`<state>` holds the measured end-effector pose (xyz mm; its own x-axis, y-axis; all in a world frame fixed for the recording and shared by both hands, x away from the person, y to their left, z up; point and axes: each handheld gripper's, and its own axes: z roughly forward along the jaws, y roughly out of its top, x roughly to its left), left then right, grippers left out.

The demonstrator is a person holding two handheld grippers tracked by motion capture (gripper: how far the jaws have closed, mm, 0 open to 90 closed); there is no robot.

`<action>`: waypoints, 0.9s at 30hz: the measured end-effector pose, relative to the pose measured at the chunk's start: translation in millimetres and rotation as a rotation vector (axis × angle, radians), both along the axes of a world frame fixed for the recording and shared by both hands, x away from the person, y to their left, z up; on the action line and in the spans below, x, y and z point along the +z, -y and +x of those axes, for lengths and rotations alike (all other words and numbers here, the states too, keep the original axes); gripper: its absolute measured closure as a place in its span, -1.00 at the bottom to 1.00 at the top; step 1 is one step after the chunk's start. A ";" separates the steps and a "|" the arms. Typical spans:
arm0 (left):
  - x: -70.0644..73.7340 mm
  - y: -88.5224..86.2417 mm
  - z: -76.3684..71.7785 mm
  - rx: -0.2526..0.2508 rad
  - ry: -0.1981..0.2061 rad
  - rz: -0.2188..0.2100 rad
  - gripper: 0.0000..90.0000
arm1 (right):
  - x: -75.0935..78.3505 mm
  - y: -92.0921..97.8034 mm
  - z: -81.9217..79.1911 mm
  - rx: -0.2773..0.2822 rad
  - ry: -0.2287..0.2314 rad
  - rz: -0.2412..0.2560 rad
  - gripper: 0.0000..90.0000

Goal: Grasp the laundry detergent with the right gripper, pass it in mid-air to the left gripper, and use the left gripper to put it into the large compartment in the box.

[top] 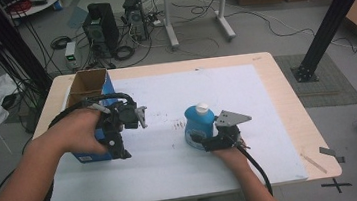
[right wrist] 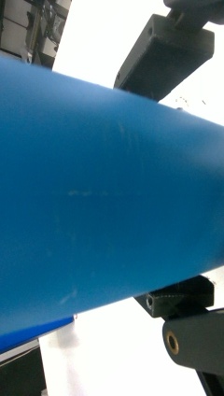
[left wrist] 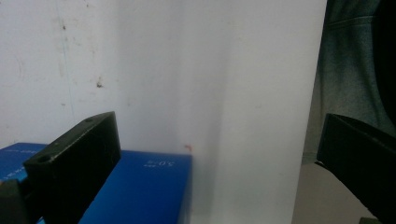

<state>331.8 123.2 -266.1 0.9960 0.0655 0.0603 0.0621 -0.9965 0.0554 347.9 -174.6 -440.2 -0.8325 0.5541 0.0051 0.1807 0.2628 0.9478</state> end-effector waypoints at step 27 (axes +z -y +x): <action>0.4 1.9 1.1 -0.001 0.004 0.006 -1.00 | 0.4 -0.5 -2.4 0.019 0.016 0.005 -0.26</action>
